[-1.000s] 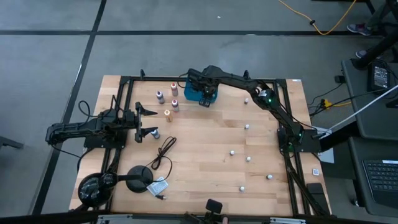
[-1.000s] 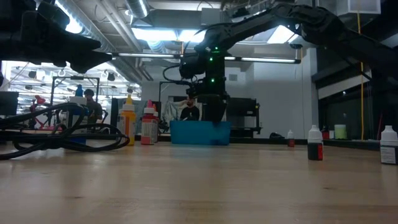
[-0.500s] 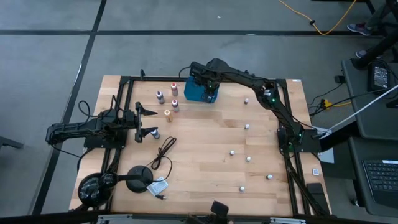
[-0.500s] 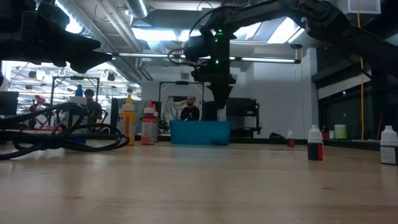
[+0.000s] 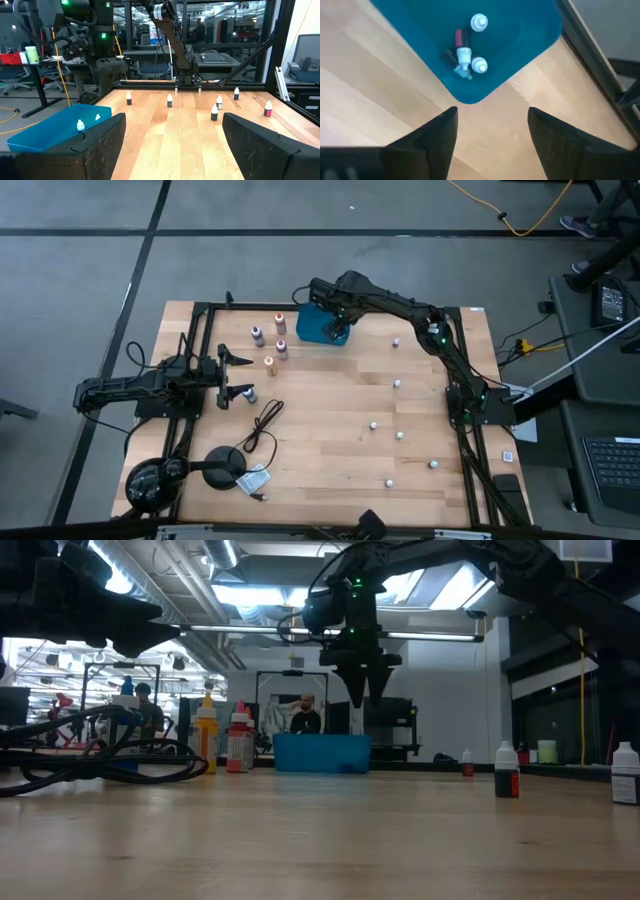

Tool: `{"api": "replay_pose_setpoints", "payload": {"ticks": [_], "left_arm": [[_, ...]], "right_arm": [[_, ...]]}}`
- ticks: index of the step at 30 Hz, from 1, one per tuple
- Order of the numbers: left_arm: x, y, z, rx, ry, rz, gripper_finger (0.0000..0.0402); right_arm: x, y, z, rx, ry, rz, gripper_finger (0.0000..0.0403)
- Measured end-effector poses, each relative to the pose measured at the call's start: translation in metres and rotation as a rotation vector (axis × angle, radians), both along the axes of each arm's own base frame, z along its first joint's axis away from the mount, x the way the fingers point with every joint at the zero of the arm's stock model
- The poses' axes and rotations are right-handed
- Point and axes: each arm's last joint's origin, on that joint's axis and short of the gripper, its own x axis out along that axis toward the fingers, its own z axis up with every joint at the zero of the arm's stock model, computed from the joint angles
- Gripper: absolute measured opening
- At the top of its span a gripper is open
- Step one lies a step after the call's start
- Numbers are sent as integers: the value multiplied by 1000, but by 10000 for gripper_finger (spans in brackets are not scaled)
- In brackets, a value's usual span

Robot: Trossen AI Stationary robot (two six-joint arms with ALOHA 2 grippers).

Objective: Pick & Place food coloring
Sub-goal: Put the small red food coloring bottle into the blue container

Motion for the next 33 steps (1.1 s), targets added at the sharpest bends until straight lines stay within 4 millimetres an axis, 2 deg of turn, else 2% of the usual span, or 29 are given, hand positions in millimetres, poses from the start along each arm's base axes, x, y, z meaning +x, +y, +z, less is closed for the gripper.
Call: {"api": "replay_pose_setpoints", "payload": {"ticks": [4, 10, 17, 20, 23, 28, 33], "left_arm": [[0, 0, 0, 0, 0, 0, 327], [0, 0, 0, 0, 1, 0, 328], [0, 0, 0, 0, 0, 0, 329], [0, 0, 0, 0, 0, 0, 328], [0, 0, 0, 0, 0, 0, 327], [0, 0, 0, 0, 0, 0, 329], [0, 0, 0, 0, 0, 0, 327]], "right_arm": [[1, -4, -5, -11, -26, -59, 243], [10, -8, -20, -80, -53, -9, 243], [3, -14, -29, -285, 131, 147, 243], [-10, -13, -22, -387, 202, 205, 243], [-28, -12, -10, -407, 193, 208, 243], [-63, -1, 1, -297, 84, 95, 243], [-92, 11, -9, -179, 15, 6, 243]]}}
